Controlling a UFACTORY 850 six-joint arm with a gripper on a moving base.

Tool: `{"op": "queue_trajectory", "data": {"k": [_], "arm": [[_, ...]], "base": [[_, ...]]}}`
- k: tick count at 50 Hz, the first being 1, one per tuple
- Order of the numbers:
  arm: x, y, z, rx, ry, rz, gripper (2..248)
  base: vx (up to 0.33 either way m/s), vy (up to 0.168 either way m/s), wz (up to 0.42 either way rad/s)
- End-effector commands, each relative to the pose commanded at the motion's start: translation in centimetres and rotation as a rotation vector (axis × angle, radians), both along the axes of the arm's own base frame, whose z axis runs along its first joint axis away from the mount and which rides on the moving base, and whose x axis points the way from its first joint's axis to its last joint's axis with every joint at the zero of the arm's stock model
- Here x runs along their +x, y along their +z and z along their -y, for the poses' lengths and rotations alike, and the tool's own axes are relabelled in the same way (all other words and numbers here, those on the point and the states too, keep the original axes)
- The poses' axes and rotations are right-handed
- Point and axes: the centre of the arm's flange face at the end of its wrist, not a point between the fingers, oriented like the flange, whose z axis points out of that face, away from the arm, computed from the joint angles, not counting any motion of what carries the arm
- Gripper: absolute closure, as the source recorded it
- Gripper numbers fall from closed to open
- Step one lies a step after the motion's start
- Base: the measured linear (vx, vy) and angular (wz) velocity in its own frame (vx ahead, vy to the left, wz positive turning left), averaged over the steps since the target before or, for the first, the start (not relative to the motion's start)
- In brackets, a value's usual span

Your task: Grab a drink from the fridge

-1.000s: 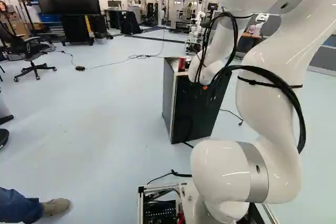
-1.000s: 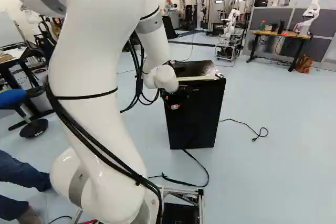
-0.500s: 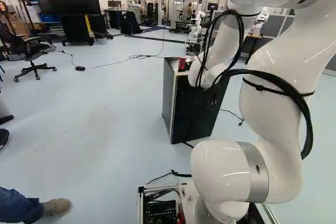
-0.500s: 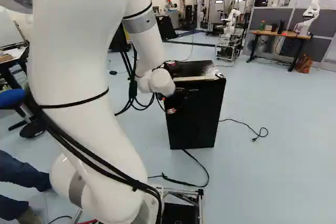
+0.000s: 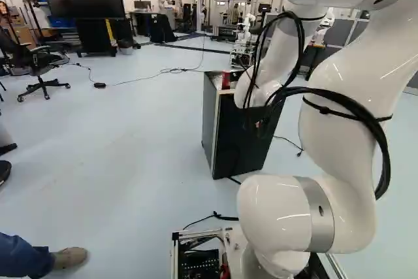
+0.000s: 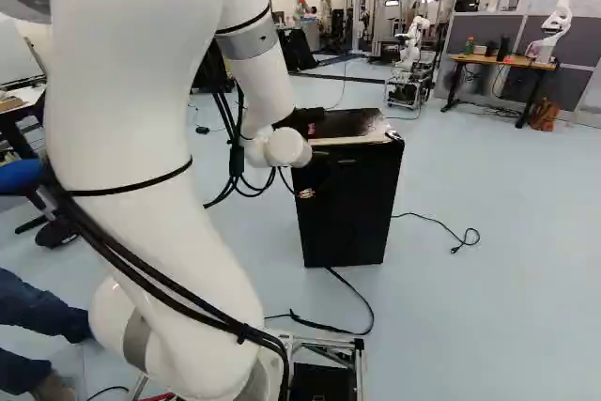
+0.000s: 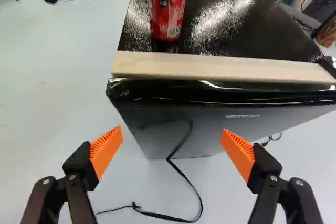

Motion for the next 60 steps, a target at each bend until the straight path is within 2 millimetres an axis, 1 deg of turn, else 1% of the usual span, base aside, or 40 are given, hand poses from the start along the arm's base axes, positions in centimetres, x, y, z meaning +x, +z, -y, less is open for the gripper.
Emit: {"op": "queue_trajectory", "data": {"k": [32,41,60], "arm": [[1.4,2.1,-0.3,0.016,0.033,0.271,3],[2.8,2.5,-0.5,0.02,0.047,0.331,3],[6.8,2.9,-0.7,0.025,0.075,0.423,3]], "base": [[0.0,0.0,0.0],[0.0,0.0,0.0],[0.0,0.0,0.0]]}}
